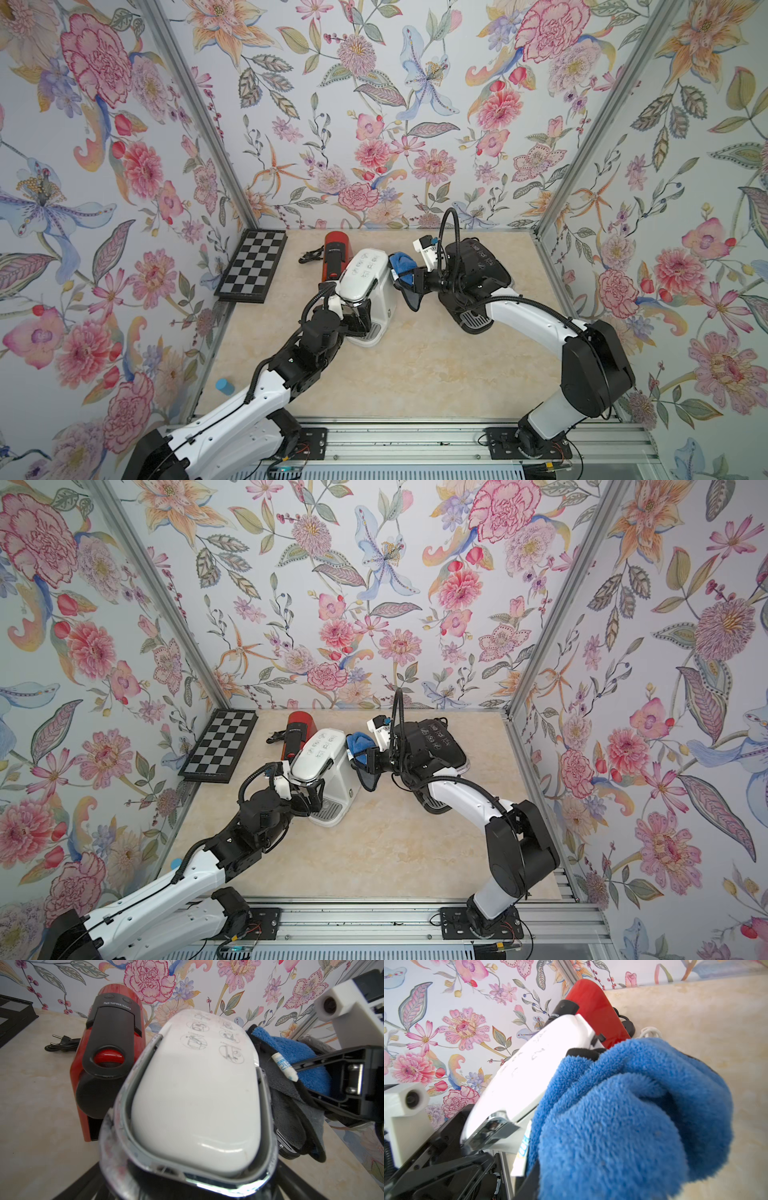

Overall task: Wipe the surface of a coffee machine
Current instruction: Wipe the dirt from the surface of the coffee machine, then adjust the coffee machine at the center of the board.

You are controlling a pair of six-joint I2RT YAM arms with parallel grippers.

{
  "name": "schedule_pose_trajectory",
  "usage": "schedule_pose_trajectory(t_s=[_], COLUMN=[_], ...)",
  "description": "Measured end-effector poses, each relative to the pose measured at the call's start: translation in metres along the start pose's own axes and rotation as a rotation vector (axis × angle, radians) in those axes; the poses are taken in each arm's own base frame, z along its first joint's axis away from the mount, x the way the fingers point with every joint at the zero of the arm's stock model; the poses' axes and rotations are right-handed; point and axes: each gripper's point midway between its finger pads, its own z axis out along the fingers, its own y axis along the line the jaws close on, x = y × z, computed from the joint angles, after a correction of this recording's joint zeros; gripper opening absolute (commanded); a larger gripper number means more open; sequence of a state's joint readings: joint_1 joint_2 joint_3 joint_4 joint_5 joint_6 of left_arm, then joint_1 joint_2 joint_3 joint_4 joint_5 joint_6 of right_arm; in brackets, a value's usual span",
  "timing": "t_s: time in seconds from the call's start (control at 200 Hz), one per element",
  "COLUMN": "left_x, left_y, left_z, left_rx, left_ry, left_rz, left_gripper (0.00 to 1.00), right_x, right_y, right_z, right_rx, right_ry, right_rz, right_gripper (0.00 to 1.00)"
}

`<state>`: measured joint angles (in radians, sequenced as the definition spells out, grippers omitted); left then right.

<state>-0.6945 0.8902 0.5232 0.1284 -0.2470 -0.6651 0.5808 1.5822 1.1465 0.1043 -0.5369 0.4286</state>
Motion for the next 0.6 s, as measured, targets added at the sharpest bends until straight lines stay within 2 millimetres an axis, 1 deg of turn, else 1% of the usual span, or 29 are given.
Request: schedule_pose_trajectory(t_s=[0.04,0.125,0.26,0.345,0.435,0.505,0.6], left_x=[-0.001,-0.001,-0.001,-0.001,0.0,0.0,0.002], left_y=[0.0,0.001,0.0,-0.001,-0.002,-0.004,-0.007], left_z=[-0.002,-0.003,-0.002,-0.001,0.002,0.004,0.007], left_rx=[0.0,0.0,0.001,0.006,0.01,0.015,0.027], left_ry=[-0.002,-0.001,0.0,-0.001,-0.003,-0.003,0.0], left_rz=[0.002,0.003,0.003,0.001,0.0,-0.002,-0.002], left_gripper=[0.98,0.98,0.99,0.98,0.98,0.98,0.98], right_x=[-0.002,0.002,0.022,0.033,0.038,0.044,0.059], right_y=[0.006,0.006,0.0,0.003,0.016,0.032,0.053], right_z=[-0.006,-0.018,-0.037,-0.05,-0.063,-0.072,-0.074], right_rx=[0.003,0.036,0.087,0.097,0.084,0.053,-0.003], right_ry=[-0.014,-0.024,0.0,0.028,0.05,0.072,0.12], right_rz=[-0.02,-0.033,-0.031,-0.036,-0.066,-0.101,-0.133], right_gripper=[0.33,0.33,0.33,0.33,0.34,0.34,0.33])
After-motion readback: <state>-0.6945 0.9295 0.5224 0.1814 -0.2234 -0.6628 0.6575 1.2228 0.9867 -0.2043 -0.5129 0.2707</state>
